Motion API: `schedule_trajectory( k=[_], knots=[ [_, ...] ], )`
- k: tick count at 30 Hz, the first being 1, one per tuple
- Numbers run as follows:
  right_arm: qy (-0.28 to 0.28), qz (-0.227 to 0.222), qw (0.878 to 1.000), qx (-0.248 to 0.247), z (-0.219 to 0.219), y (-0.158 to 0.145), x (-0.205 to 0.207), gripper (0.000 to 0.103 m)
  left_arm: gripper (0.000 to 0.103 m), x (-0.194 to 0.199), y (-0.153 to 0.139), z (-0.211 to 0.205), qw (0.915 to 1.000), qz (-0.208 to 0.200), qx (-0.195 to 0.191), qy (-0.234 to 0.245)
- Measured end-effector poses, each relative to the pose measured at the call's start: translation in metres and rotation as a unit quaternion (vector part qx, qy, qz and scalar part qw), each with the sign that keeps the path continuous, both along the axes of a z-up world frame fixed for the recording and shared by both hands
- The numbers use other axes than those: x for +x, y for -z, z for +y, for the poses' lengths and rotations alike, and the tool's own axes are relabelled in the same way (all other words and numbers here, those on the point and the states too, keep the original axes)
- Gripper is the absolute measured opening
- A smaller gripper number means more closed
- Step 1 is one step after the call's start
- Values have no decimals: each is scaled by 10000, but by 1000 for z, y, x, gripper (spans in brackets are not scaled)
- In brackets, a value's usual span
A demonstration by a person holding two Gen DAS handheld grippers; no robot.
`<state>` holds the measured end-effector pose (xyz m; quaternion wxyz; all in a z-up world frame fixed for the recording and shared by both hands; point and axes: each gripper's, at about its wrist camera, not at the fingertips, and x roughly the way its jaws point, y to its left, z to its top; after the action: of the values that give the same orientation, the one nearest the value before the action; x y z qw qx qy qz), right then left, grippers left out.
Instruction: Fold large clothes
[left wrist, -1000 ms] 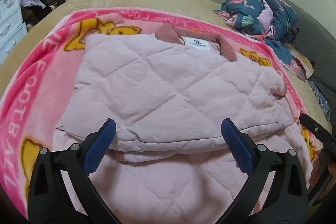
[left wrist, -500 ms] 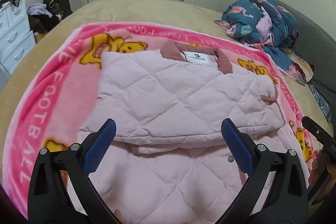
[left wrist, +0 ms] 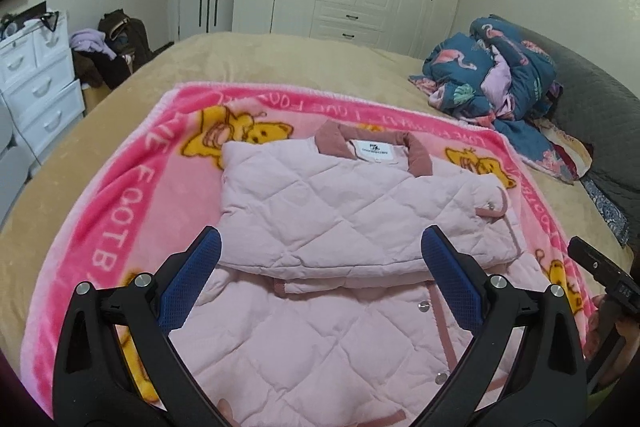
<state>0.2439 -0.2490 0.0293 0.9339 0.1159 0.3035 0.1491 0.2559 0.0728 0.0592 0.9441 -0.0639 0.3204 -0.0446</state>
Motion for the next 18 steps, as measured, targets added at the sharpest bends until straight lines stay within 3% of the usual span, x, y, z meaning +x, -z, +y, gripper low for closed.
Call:
schedule_trajectory(
  k=[6, 11, 18],
  knots=[
    [-83, -111, 9999, -62, 0, -10, -17, 98, 94, -22, -8, 1, 9993, -135, 316, -173],
    [-95, -164, 9998, -64, -4, -18, -29, 98, 94, -37, -23, 0, 9992, -387, 104, -64],
    [-94, -279, 9995, -134, -11, -33, -45, 98, 94, -54, -34, -12, 9983, -561, 136, -18]
  ],
)
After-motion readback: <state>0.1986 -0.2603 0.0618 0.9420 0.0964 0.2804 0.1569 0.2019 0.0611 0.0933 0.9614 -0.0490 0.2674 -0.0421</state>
